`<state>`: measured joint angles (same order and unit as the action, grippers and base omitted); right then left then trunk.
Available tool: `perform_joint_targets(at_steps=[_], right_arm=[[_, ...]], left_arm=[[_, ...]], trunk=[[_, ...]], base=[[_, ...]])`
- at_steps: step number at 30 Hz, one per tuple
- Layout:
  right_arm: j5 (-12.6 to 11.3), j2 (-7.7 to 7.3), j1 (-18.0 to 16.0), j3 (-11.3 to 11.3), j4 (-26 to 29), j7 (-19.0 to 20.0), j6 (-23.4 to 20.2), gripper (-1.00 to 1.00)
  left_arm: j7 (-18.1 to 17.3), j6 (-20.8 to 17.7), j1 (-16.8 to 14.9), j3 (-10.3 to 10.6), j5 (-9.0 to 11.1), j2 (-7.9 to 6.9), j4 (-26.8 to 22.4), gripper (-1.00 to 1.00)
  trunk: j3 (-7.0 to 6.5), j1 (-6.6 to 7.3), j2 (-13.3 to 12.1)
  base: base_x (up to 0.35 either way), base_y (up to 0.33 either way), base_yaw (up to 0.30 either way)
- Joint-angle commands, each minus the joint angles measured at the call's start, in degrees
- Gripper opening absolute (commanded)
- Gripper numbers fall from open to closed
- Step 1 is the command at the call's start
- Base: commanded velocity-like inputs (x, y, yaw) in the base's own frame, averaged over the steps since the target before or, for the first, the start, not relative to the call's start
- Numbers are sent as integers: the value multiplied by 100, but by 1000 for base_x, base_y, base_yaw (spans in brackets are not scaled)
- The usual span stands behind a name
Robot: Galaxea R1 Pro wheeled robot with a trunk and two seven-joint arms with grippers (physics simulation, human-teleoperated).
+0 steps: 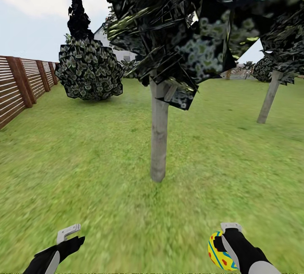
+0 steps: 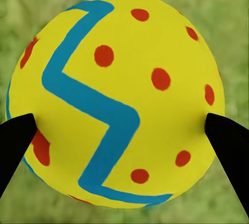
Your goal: Take the three Easter eggs out of the wicker basket on the lawn in the garden, then place them on the lawn next to a single tree (choose any tree) so that all three eggs are next to the same tree and none are left in the basket.
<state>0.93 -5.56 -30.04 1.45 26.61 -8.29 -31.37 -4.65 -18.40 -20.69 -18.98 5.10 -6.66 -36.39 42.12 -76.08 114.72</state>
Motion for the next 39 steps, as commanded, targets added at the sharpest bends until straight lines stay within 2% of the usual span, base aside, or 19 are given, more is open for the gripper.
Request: perform_joint_targets(at_steps=[1, 7, 29, 34, 39], right_arm=[[13, 5, -2, 14, 11, -6, -29, -100], [13, 3, -2, 22, 11, -6, -28, -100], [13, -6, -2, 57, 11, -5, -28, -100], [13, -8, -2, 63, 11, -5, -28, -100], [13, -6, -2, 51, 11, -6, -28, -100]], left_arm=[[-19, -41, -3, -18, 53, 4, -8, 100], [-19, -41, -1, -16, 53, 74, -8, 100], [-19, -35, -4, -14, 53, 77, -8, 100], [-25, -18, -2, -20, 63, 73, -19, 100], [-27, -21, -5, -18, 70, 81, -10, 100]], trunk=[[24, -22, 44], [132, -154, 285], [527, -637, 1167], [527, -637, 1167], [527, -637, 1167]], base=[[0, 0, 0], [0, 0, 0], [0, 0, 0], [17, 0, 0], [271, -21, 0]])
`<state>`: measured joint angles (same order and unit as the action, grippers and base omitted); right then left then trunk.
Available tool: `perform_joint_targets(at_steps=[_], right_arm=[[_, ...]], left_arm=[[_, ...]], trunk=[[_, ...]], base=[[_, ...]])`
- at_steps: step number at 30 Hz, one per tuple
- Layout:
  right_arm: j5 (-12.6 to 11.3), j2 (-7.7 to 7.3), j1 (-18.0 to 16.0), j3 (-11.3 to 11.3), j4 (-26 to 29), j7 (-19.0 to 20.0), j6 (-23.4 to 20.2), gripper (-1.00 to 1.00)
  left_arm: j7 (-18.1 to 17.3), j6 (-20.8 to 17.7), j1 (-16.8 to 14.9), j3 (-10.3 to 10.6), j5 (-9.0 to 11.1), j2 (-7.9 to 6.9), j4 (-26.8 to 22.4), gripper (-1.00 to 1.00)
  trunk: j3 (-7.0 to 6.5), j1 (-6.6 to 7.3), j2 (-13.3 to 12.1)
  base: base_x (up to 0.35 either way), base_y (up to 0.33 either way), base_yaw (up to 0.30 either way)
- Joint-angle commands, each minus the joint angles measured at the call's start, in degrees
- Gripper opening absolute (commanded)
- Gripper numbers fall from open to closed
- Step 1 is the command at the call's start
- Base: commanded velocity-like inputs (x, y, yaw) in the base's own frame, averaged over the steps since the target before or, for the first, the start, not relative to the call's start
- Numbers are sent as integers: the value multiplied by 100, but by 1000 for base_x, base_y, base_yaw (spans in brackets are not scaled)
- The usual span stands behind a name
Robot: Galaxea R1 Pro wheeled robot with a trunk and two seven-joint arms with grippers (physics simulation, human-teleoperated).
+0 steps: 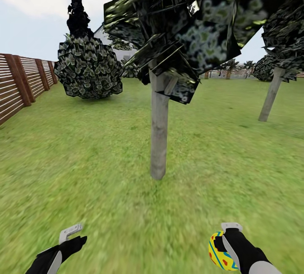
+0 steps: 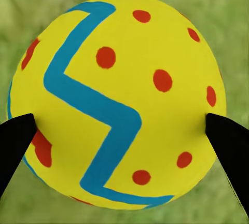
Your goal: Take the three Easter eggs out of the wicker basket on the lawn in the garden, then place them on the lawn next to a single tree (choose any tree) so that all three eggs are next to the same tree and none are left in the basket.
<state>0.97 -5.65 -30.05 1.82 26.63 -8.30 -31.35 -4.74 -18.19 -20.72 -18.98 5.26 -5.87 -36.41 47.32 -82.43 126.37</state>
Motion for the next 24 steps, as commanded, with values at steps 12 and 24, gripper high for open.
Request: perform_joint_targets(at_steps=[12, 24], right_arm=[[9, 19, -1, -2, 9, -5, -29, -100], [9, 36, -1, -10, 9, -5, -29, -100]], left_arm=[[-9, -96, -1, -18, 46, 7, 0, 100], [-18, -47, 0, -23, 58, 7, -6, 100]], trunk=[[6, -2, 2], [6, -2, 2]], base=[[295, -191, 0], [290, -155, 0]])
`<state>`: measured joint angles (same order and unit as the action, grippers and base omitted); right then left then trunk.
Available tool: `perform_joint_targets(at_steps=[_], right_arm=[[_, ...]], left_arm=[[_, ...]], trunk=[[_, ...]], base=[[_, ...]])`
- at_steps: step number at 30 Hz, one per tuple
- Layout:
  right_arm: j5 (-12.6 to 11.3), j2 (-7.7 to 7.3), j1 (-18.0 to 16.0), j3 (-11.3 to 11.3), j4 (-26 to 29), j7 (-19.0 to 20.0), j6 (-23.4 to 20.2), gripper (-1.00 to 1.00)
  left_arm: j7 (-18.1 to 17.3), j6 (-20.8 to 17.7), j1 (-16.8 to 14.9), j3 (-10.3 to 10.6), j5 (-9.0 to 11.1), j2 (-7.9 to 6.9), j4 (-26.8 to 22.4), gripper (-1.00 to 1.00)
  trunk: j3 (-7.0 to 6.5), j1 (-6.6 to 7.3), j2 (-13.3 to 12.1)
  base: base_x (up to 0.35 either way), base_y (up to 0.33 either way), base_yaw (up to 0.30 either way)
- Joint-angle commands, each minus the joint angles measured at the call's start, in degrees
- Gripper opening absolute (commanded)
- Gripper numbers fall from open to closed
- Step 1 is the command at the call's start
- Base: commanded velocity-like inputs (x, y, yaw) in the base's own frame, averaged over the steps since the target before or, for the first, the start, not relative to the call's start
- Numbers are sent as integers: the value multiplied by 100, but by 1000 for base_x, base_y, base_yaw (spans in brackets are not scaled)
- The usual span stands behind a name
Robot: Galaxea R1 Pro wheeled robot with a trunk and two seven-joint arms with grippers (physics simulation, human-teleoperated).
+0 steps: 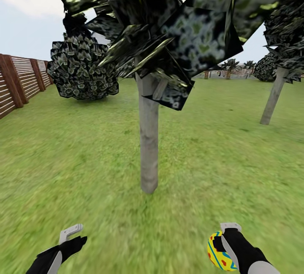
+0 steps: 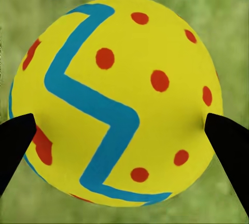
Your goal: Take the three Easter eggs out of the wicker basket on the lawn in the garden, then place them on the lawn next to a single tree (choose any tree) so that all three eggs are next to the same tree and none are left in the basket.
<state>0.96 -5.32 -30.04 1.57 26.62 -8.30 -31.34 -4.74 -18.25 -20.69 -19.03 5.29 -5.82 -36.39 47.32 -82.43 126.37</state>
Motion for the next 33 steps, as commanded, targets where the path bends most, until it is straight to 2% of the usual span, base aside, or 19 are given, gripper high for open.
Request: perform_joint_targets(at_steps=[1, 8, 19, 33], right_arm=[[10, 3, -1, 12, 10, -5, -30, -100], [10, 4, -1, 1, 10, -5, -30, -100], [10, 7, -1, -1, 10, -5, -24, -100], [10, 13, -1, -8, 10, -5, -21, -100]], left_arm=[[-18, -40, -4, -20, 58, 2, -8, 100], [-18, 31, -3, -23, 69, 5, -13, 100], [-6, 3, -2, -16, 69, 14, -10, 100], [-1, 6, -5, -22, 54, 109, -8, 100]], trunk=[[6, -2, 2], [6, -2, 2], [204, -244, 443], [455, -551, 1005]], base=[[326, -5, 0], [190, -1, 0], [1, 0, 0], [0, 0, 0]])
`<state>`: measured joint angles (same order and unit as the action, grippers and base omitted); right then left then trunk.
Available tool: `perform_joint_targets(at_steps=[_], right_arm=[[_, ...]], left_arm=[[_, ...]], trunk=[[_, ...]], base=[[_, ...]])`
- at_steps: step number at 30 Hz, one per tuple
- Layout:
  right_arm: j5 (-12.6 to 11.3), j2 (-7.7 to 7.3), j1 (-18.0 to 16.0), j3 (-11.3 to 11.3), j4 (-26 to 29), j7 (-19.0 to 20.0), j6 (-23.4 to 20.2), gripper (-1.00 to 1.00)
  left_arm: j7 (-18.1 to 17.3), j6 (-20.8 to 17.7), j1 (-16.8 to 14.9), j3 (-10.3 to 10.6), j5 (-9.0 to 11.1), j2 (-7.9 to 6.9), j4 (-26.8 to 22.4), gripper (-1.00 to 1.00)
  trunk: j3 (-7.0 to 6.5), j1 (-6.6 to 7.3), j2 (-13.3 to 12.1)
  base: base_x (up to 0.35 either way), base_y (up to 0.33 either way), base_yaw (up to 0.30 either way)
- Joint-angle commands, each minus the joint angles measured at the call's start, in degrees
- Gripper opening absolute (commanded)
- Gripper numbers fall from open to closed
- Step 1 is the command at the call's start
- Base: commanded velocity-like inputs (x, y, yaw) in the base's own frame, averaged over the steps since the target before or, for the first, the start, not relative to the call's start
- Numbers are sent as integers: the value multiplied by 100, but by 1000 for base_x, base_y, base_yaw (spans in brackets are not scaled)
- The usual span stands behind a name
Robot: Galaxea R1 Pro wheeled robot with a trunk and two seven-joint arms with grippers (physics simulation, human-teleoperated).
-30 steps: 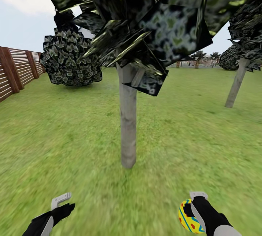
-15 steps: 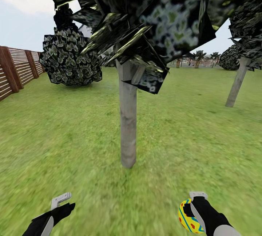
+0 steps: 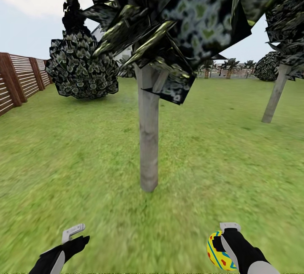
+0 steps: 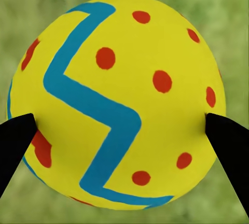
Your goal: Take the three Easter eggs out of the wicker basket on the lawn in the garden, then place them on the lawn next to a single tree (choose any tree) so that all three eggs are next to the same tree and none are left in the basket.
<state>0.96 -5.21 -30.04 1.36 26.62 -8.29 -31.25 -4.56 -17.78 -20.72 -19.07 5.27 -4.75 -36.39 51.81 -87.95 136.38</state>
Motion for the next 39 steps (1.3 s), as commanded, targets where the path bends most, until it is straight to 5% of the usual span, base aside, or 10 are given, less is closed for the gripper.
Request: perform_joint_targets(at_steps=[1, 17, 39], right_arm=[[10, 2, -1, 13, 10, -6, -30, -100], [18, 19, -1, 5, 10, -6, -30, -100], [19, 62, -1, 5, 10, -6, -30, -100]], left_arm=[[-16, -41, -2, -18, 53, 7, -8, 100], [-12, -39, 0, -18, 44, 9, -8, 100], [-18, -15, -2, -18, 44, 44, -8, 100]], trunk=[[24, -21, 44], [312, -373, 686], [799, -429, 715]], base=[[0, 0, 0], [0, 0, 0], [0, 0, 0]])
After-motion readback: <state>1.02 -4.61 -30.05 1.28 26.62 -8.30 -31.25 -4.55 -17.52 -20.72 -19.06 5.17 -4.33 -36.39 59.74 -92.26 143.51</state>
